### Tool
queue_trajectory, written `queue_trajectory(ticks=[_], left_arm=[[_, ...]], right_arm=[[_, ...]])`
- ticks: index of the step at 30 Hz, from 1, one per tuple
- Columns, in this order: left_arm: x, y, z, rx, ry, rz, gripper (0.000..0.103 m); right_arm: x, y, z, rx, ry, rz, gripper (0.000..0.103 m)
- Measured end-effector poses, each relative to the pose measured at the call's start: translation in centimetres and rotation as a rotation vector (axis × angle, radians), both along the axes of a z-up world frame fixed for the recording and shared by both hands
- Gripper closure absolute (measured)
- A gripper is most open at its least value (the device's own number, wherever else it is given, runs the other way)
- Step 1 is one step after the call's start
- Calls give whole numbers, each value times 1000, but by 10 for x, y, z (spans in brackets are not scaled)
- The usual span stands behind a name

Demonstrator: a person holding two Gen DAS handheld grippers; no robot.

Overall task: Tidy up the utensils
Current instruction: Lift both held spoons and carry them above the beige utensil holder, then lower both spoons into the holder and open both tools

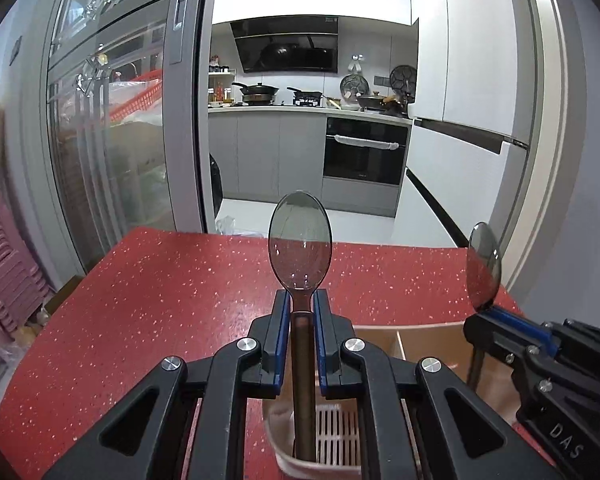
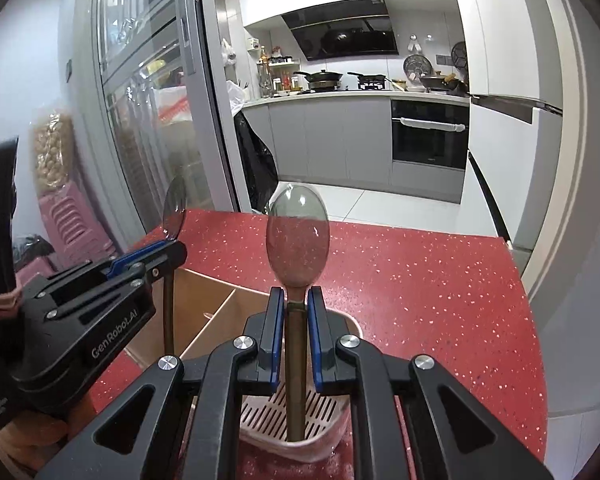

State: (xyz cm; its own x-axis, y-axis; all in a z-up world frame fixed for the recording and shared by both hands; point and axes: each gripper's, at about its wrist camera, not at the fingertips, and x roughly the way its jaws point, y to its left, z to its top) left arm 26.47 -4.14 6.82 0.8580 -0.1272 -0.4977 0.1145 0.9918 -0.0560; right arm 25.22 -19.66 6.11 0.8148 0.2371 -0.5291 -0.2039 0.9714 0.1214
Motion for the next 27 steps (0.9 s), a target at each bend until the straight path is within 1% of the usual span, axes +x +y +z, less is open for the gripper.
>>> queue_trajectory(ticks=[3, 7, 12, 13, 14, 16, 18, 21, 24, 25, 26, 27], left_arm=[[-2, 1, 0, 10, 11, -6, 66], [-4, 3, 0, 2, 23, -2, 66], [-6, 4, -2, -4, 28, -8, 65], [-6, 5, -2, -5, 36, -11, 58], [-5, 5, -3, -10, 44, -13, 34], [-8, 8, -2, -25, 35, -2, 10], [-13, 8, 0, -22, 12, -1, 10], [-14, 7, 1, -8, 27, 2, 10], [-22, 10, 6, -14, 21, 4, 10], [-25, 12, 8, -11, 19, 5, 6], [-29, 13, 9, -6, 20, 6, 0], [-34, 15, 11, 0, 27, 10, 0]], right_arm=[[-2, -2, 3, 0, -3, -5, 89], [-8, -4, 6, 13, -4, -9, 75], [-20, -7, 14, 35, -5, -14, 71], [-22, -8, 15, 32, -7, -24, 70], [-25, -9, 16, 35, -7, -24, 69], [-31, -11, 18, 45, -4, -26, 68], [-38, -14, 19, 53, -4, -29, 67], [-45, -16, 21, 55, -3, -31, 66], [-51, -19, 23, 63, 5, -38, 59], [-54, -19, 23, 67, 8, -39, 54], [-57, -21, 23, 74, 17, -38, 48], [-61, -22, 22, 79, 28, -36, 45]])
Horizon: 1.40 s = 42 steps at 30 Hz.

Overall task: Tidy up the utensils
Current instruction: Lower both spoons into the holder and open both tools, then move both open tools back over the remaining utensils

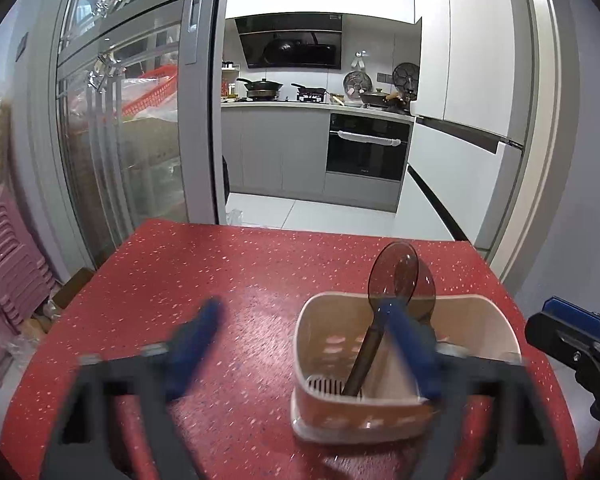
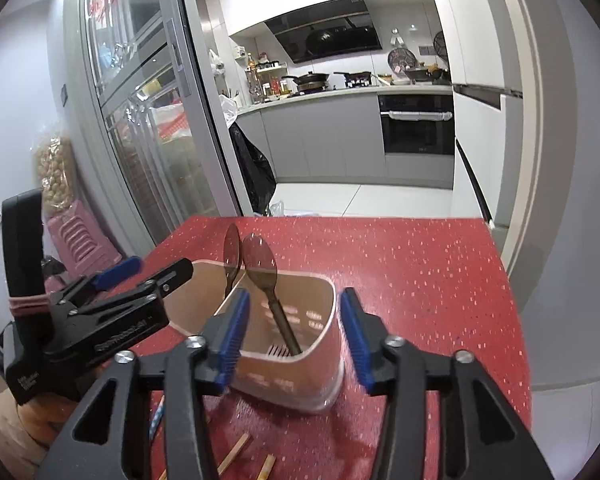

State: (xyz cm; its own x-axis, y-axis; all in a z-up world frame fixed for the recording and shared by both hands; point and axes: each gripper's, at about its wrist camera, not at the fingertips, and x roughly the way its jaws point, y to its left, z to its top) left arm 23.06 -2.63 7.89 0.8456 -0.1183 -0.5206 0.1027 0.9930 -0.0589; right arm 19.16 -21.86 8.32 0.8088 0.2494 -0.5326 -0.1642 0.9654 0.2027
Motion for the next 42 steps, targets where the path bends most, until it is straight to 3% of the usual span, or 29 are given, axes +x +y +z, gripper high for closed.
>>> queue_trajectory(ticks=[2, 5, 15, 25, 34, 39, 42], left_arm=[[-11, 4, 0, 10, 2, -1, 0], [-27, 9, -8, 58, 62, -7, 0], [-88, 44, -76, 95, 337, 3, 0], [-113, 53, -118, 101, 460, 28, 0], [-116, 59, -128, 98, 478, 43, 0], [-116, 65, -133, 95, 498, 50, 0], [-108, 64, -133, 87, 507, 40, 0]], right_arm=[[-6, -1, -2, 8, 25, 9, 33], [-16, 0, -6, 15, 74, 28, 27], [-57, -11, -59, 16, 400, 3, 27], [-111, -32, -101, 30, 607, -106, 27], [-137, -26, -121, -21, 670, -159, 29], [-142, -9, -123, -131, 648, -160, 32], [-146, 1, -124, -211, 629, -147, 38]])
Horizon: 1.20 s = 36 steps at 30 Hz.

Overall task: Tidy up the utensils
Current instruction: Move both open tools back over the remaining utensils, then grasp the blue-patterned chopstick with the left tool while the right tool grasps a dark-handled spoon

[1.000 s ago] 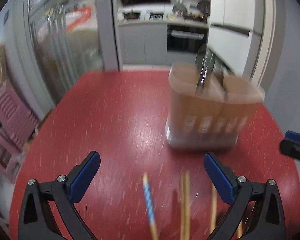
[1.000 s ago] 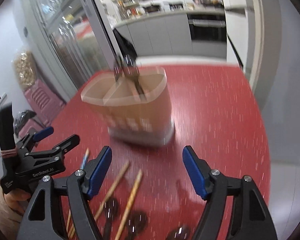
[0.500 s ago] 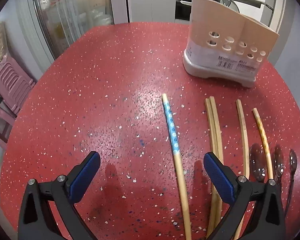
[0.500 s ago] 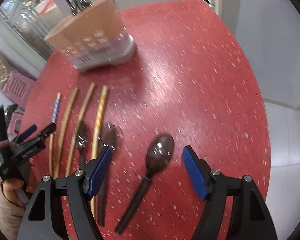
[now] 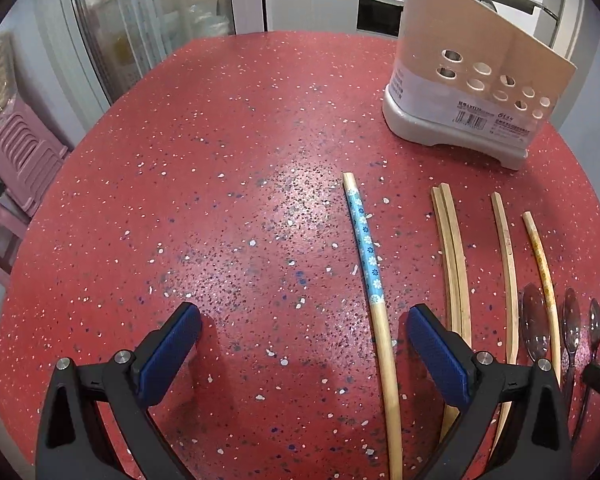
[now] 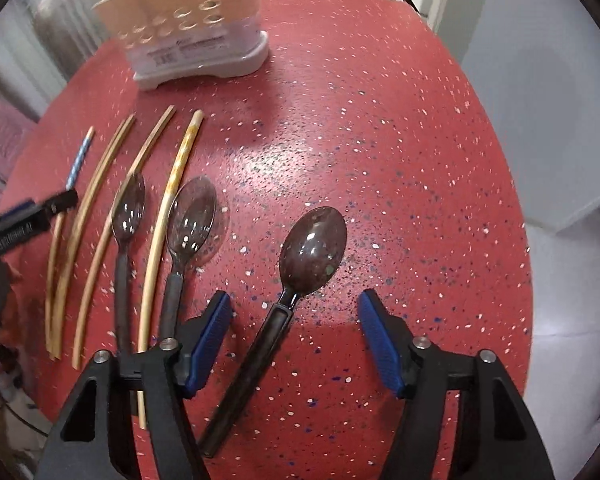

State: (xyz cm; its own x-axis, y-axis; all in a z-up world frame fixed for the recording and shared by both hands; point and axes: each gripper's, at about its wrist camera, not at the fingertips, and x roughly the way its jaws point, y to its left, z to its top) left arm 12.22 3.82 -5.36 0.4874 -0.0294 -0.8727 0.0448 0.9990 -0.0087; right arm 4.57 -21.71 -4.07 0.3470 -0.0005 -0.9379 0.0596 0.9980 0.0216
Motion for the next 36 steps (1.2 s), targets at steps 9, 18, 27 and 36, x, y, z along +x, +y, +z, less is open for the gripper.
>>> queue_trajectory(ticks=[9, 18, 27, 36], left_arm=[[22, -13, 4, -7, 10, -111, 4], [26, -34, 14, -10, 39, -204, 41], [0, -41, 23, -97, -5, -174, 70], [-20, -30, 36, -116, -57, -146, 70]], right_arm=[[-3, 6, 6, -15, -6, 63, 73], [0, -2, 8, 39, -35, 98, 91], [0, -12, 20, 139, -102, 108, 101], [2, -15, 13, 161, -1, 129, 55]])
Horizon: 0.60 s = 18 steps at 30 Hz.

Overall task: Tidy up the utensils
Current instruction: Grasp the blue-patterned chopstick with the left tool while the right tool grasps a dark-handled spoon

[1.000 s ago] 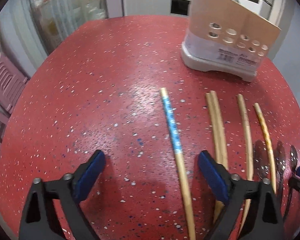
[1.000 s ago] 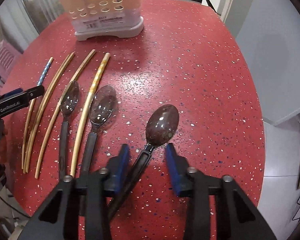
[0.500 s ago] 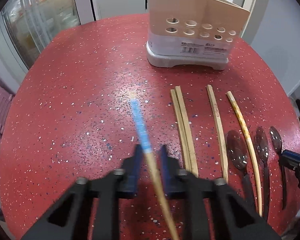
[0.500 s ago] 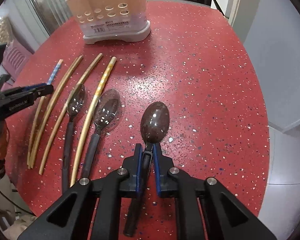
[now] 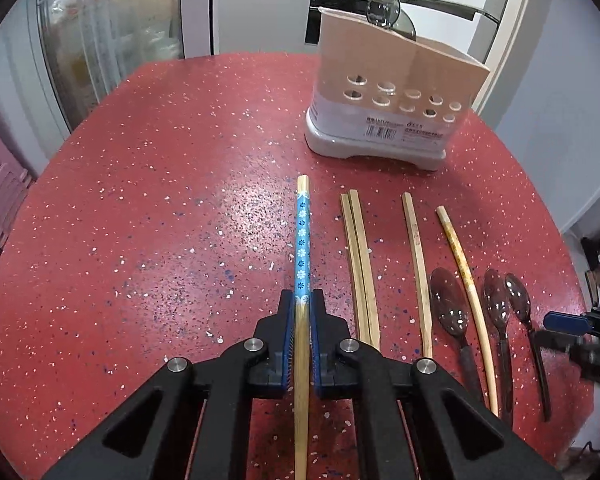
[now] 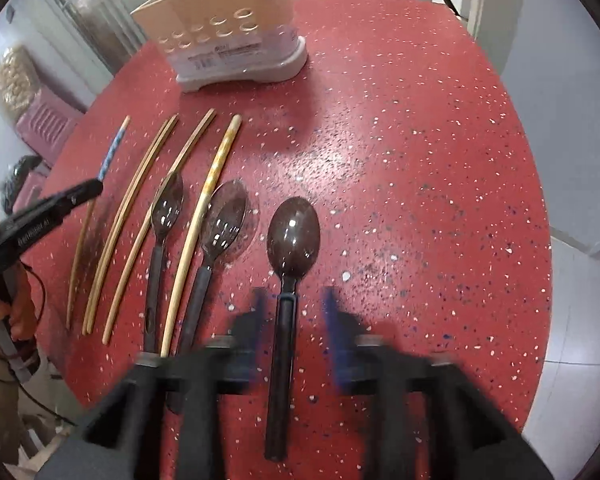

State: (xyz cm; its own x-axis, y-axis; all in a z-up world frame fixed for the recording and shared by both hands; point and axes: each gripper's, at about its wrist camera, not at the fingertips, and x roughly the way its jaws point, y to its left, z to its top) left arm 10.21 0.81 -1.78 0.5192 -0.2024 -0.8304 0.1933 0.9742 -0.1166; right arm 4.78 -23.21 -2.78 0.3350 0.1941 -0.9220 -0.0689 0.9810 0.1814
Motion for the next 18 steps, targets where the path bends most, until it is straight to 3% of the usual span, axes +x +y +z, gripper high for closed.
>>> queue_trajectory(ticks=[4, 6, 9, 11, 18], left_arm=[[-4, 0, 4, 10, -20, 2, 70], [-7, -2, 7, 19, -38, -6, 70], [-17, -4, 11, 27, -69, -19, 70], [-21, -4, 16, 21, -87, -17, 70], [-24, 9, 30, -15, -117, 4, 70]], right_arm=[[2, 15, -7, -102, 45, 21, 56], [3, 24, -8, -173, 45, 29, 63], [2, 40, -7, -197, 39, 70, 91], [1, 45, -7, -210, 33, 83, 91], [-6, 18, 5, -14, -6, 18, 91]])
